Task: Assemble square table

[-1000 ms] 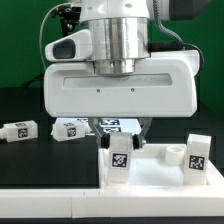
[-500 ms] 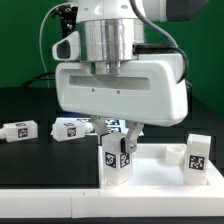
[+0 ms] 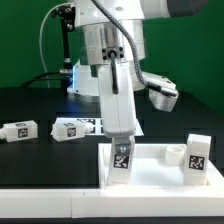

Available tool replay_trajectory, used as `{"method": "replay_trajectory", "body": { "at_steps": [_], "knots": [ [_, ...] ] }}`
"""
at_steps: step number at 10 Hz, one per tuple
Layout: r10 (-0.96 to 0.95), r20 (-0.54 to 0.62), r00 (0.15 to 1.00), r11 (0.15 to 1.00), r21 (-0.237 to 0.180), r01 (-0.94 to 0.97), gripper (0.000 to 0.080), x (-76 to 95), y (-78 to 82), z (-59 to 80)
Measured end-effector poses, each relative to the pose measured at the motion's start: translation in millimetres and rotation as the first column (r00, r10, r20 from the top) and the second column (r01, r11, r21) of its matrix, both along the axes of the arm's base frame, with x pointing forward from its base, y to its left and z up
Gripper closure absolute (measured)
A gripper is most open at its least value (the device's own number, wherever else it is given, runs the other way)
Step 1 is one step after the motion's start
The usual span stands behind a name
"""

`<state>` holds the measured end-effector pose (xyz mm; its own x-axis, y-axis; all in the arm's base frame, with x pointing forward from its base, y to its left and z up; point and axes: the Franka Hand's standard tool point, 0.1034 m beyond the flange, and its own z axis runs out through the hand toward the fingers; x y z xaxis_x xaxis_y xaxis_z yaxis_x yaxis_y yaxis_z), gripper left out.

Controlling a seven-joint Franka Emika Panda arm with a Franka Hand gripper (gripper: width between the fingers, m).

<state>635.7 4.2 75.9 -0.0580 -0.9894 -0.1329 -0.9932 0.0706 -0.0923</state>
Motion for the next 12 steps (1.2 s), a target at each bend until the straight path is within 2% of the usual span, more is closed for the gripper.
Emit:
{"method": "replay_trajectory", "body": {
  "at_steps": [1, 2, 3, 4, 7, 8, 9, 10, 11, 12],
  "knots": [
    [0.056, 0.007, 0.998, 0.998, -0.006, -0.056, 0.0394, 0.0, 0.1, -0.1],
    [0.235, 0.027, 0.972, 0.972, -0.032, -0.234, 0.0394, 0.4, 0.6, 0.7],
    [0.465, 0.054, 0.883, 0.884, -0.076, -0.461, 0.026, 2.6, 3.1, 2.3],
    [0.654, 0.073, 0.753, 0.755, -0.127, -0.643, 0.0173, 4.1, 3.1, 1.5],
    [0.766, 0.066, 0.639, 0.64, -0.156, -0.752, 0.0157, 3.6, 1.3, 0.8],
    [0.868, 0.046, 0.494, 0.493, -0.187, -0.85, 0.0151, 4.0, -1.3, 1.3],
    [0.957, 0.015, 0.288, 0.285, -0.222, -0.933, 0.015, 6.5, -6.1, 3.3],
    [0.982, 0.005, 0.189, 0.185, -0.219, -0.958, 0.015, 4.1, -5.4, 0.8],
    [0.979, 0.007, 0.206, 0.203, -0.217, -0.955, 0.015, 4.1, -5.4, 0.6],
    [0.971, 0.01, 0.238, 0.235, -0.214, -0.948, 0.027, 4.1, -5.5, 0.5]
  ]
}}
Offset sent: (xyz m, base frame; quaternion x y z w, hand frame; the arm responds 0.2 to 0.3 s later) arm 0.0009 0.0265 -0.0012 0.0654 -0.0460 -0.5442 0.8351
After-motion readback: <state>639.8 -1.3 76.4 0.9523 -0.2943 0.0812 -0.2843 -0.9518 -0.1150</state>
